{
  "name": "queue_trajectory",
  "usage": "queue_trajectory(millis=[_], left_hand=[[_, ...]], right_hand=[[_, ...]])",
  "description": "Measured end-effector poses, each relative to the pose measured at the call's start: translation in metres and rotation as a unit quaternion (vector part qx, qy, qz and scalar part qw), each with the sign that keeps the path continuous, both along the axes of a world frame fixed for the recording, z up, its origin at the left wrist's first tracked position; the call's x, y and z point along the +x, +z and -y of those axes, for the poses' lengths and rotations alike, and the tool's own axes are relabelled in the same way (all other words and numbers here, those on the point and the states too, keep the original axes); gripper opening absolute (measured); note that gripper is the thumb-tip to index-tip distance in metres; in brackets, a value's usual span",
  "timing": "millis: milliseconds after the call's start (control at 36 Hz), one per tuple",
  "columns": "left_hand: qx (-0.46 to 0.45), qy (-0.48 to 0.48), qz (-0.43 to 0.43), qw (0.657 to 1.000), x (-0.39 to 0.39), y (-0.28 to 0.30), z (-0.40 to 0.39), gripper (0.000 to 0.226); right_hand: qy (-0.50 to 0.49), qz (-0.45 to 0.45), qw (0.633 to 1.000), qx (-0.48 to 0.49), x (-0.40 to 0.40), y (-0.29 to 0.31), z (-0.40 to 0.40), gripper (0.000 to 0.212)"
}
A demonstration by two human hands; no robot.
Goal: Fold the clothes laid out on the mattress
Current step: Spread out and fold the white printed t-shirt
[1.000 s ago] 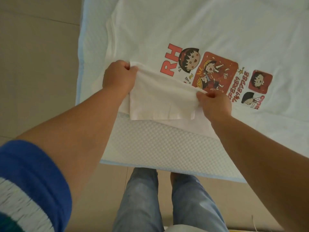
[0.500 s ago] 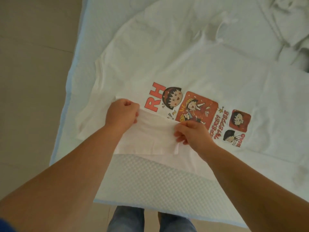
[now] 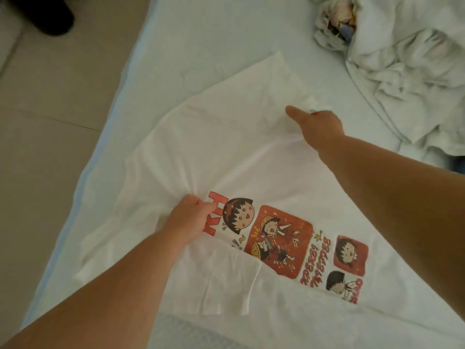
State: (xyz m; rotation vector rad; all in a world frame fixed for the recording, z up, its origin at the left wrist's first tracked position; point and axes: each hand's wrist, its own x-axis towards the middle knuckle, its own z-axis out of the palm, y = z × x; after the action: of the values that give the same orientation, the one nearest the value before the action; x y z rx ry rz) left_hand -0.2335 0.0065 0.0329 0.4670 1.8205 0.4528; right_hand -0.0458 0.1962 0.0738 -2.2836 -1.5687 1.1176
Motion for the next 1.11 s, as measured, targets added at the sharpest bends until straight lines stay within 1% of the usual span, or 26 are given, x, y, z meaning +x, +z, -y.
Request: queue_trajectory(millis=[56,83,111,139,167,194,222,278,361,389,444,472,528,556,611,667,722,750,778,806,833,861,889,944,1028,1111], left_hand=[[-0.001,0.000,0.004,1.000,0.000,-0.002,0.002,0.015],[-0.002,0.001,0.005,1.000,-0.001,-0.002,0.002,0.015],[-0.003,0.001,0.009,1.000,-0.003,-0.003,0.001,0.015],[-0.006,-0.002,0.013,1.000,-0.005,-0.003,0.000,0.015],[-0.012,-0.014,0.011,1.000,-0.006,-0.002,-0.001,0.016],[-0.019,-0.034,0.008,0.999,-0.008,0.000,-0.001,0.018],[-0.023,-0.051,0.008,0.998,-0.009,0.002,-0.003,0.020],[-0.029,-0.045,0.038,0.998,-0.012,0.009,-0.005,0.023],[-0.046,0.001,0.108,0.993,-0.017,0.024,-0.003,0.030],[-0.051,0.015,0.119,0.991,-0.020,0.028,-0.001,0.034],[-0.047,0.069,0.137,0.987,-0.028,0.034,0.001,0.043],[-0.041,0.111,0.157,0.980,-0.032,0.036,0.002,0.049],[-0.036,0.186,0.213,0.959,-0.040,0.041,0.002,0.062],[-0.039,0.200,0.234,0.951,-0.041,0.044,0.000,0.067],[-0.052,0.196,0.246,0.948,-0.038,0.046,-0.004,0.070],[-0.050,0.163,0.224,0.960,-0.032,0.046,-0.010,0.066],[-0.024,0.112,0.163,0.980,-0.025,0.045,-0.018,0.049],[-0.004,0.081,0.111,0.990,-0.022,0.043,-0.023,0.041],[0.021,0.043,0.046,0.998,-0.019,0.040,-0.028,0.039],[0.048,-0.002,-0.030,0.998,-0.017,0.036,-0.033,0.044],[0.070,-0.050,-0.111,0.990,-0.014,0.034,-0.038,0.052],[0.089,-0.092,-0.168,0.977,-0.011,0.032,-0.044,0.061],[0.101,-0.123,-0.183,0.970,-0.009,0.029,-0.049,0.065],[0.089,-0.143,-0.158,0.973,-0.004,0.025,-0.060,0.063],[0.064,-0.140,-0.141,0.978,-0.005,0.027,-0.071,0.042],[0.097,-0.118,-0.116,0.981,-0.012,0.045,-0.068,0.032]], right_hand=[[-0.027,-0.049,0.998,0.004,-0.009,-0.001,-0.006,0.056],[-0.030,-0.056,0.998,0.023,-0.013,-0.001,-0.007,0.043],[-0.031,-0.051,0.997,0.047,-0.017,-0.001,-0.004,0.025],[-0.027,-0.039,0.996,0.073,-0.020,0.000,0.002,0.020],[-0.012,-0.024,0.995,0.099,-0.024,0.001,0.012,0.030],[0.008,-0.016,0.992,0.126,-0.026,0.002,0.024,0.036],[0.023,-0.023,0.988,0.152,-0.028,0.003,0.037,0.035],[0.076,-0.027,0.978,0.192,-0.031,0.007,0.071,0.024],[0.179,-0.013,0.954,0.242,-0.026,0.009,0.126,0.007],[0.212,-0.001,0.945,0.249,-0.024,0.007,0.143,0.005],[0.260,0.029,0.936,0.238,-0.018,0.001,0.174,0.016],[0.280,0.038,0.931,0.231,-0.015,-0.003,0.187,0.022],[0.316,0.040,0.920,0.228,-0.011,-0.009,0.206,0.024],[0.325,0.036,0.919,0.219,-0.011,-0.010,0.213,0.023],[0.326,0.032,0.923,0.201,-0.012,-0.011,0.221,0.020],[0.310,0.035,0.931,0.190,-0.015,-0.010,0.223,0.019],[0.294,0.048,0.938,0.178,-0.019,-0.009,0.219,0.021],[0.288,0.058,0.941,0.168,-0.021,-0.009,0.216,0.022],[0.283,0.069,0.944,0.155,-0.023,-0.009,0.213,0.024],[0.280,0.077,0.946,0.145,-0.025,-0.009,0.210,0.025],[0.278,0.080,0.946,0.143,-0.026,-0.010,0.208,0.026],[0.279,0.080,0.945,0.148,-0.027,-0.011,0.206,0.024],[0.280,0.077,0.944,0.153,-0.028,-0.011,0.205,0.021],[0.273,0.061,0.947,0.160,-0.029,-0.011,0.205,0.016],[0.249,0.013,0.953,0.171,-0.028,-0.008,0.206,0.013],[0.198,-0.034,0.963,0.182,-0.030,0.002,0.210,0.014]])
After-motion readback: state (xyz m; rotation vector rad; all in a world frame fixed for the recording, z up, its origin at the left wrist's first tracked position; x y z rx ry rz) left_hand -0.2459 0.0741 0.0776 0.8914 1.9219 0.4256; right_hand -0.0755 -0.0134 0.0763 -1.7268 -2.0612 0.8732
